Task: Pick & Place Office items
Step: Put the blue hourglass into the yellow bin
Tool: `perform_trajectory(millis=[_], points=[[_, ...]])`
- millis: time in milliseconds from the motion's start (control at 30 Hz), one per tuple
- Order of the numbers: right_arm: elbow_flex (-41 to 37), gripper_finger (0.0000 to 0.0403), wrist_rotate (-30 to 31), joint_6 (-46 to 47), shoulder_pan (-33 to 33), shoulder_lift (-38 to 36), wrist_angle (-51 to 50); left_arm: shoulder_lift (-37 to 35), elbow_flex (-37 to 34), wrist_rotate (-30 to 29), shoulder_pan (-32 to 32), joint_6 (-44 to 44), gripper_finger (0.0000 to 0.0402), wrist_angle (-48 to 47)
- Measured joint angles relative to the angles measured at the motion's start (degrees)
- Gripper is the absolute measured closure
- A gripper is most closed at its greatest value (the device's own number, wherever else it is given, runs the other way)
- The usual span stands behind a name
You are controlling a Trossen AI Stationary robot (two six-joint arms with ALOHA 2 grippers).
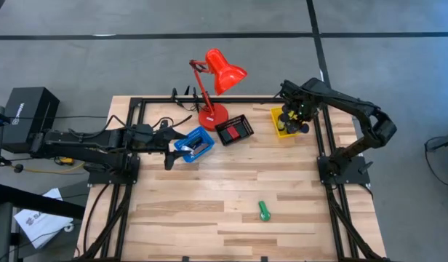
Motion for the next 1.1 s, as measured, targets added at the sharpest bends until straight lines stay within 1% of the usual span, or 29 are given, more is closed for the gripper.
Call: perform_trajectory(millis=[100,200,300,533,567,700,767,1100], points=[[1.07,0.0195,2.14,-0.24,0.00,-1.15,-2.69,0.00,0.00,0.00,0.00,0.02,0.0116,0.00],[1.05,0.0235,2.12,0.28,-0.02,-3.28,-4.13,0.00,0.01,-0.01,0.00,-0.01,0.0116,0.00],[-1.18,0.0279,2.13,3.44,-0.02,-5.10,-3.38,0.00,0.02,-0.02,0.00,-0.01,0.0116,0.00],[-5.98,0.0389,2.11,5.23,0.00,-6.13,-0.78,0.00,0.02,-0.02,0.00,-0.01,0.0116,0.00],[-5.98,0.0395,2.11,5.20,0.00,-5.90,-0.61,0.00,0.02,-0.04,0.00,0.01,0.0116,0.00],[-5.97,0.0389,1.98,5.21,0.00,-5.66,3.56,0.00,0.02,-0.04,0.00,-0.01,0.0116,0.00],[-5.97,0.0396,1.98,5.23,0.00,-5.66,4.86,0.00,0.02,-0.04,-0.03,0.02,0.0116,0.00],[-5.97,0.0401,1.93,5.18,-0.31,-5.66,4.82,0.02,0.02,-0.24,-1.70,0.08,0.0116,0.09]])
